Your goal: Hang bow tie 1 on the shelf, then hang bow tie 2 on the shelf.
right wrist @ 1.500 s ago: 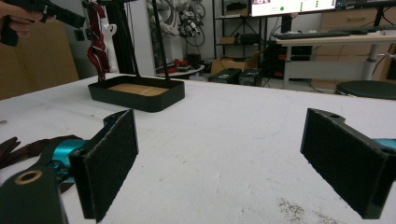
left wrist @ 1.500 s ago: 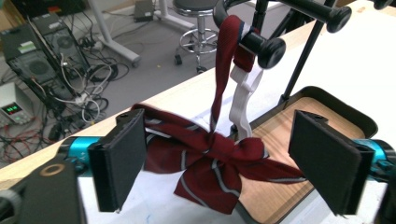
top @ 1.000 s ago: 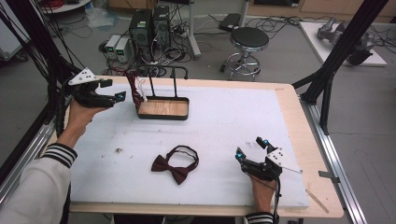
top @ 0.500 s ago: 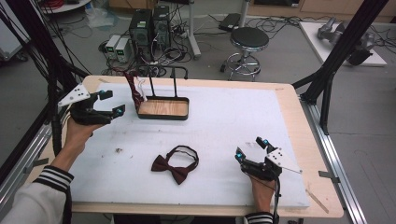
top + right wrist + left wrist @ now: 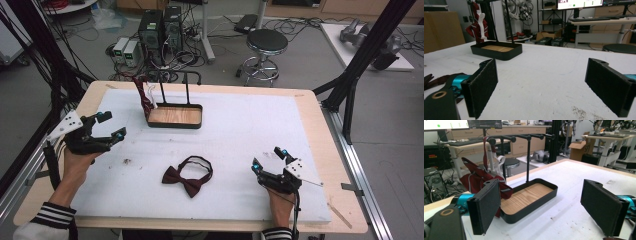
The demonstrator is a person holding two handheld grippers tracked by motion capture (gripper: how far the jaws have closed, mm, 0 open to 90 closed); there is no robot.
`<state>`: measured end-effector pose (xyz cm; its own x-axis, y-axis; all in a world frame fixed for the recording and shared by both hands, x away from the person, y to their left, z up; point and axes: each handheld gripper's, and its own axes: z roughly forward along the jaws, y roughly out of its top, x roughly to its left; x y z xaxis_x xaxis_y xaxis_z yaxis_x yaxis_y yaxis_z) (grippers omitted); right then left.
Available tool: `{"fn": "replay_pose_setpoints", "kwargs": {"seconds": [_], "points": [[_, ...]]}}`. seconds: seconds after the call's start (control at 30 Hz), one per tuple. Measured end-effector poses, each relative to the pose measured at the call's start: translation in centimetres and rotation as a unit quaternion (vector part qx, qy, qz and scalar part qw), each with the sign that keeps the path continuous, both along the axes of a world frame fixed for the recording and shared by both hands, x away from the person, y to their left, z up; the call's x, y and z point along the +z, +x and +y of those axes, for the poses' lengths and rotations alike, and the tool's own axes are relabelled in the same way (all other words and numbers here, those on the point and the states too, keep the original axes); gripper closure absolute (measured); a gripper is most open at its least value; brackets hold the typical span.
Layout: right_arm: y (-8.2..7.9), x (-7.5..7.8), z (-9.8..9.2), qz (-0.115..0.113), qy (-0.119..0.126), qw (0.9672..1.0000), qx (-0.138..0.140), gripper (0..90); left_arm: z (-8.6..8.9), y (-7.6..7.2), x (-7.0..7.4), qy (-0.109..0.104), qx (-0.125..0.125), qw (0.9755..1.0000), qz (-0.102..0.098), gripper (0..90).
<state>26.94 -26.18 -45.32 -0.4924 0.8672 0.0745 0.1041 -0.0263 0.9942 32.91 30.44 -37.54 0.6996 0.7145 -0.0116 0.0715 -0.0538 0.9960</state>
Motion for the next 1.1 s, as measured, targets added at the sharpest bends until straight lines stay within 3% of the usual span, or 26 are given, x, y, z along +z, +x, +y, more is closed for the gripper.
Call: {"fn": "replay_pose_setpoints", "kwargs": {"seconds": [0.1,0.2,0.43,1.1], "points": [[0.00,-0.01,0.04,-0.001,0.000,1.0000,-0.001,10.3,-0.26,-0.56,-0.44,0.008,0.002,1.0000,-0.006,16.7],[0.00,-0.01,0.01,-0.001,0.000,1.0000,-0.001,10.3,-0.59,-1.00,-0.79,-0.002,0.003,0.9999,-0.016,16.7],[-0.01,-0.01,0.04,-0.001,0.000,1.0000,-0.001,10.3,-0.87,-1.05,-1.24,-0.008,-0.003,0.9998,-0.020,16.7],[-0.03,-0.02,0.03,-0.002,0.001,1.0000,0.000,10.3,-0.33,-0.96,-0.71,-0.001,0.001,0.9999,-0.014,16.7]]}}
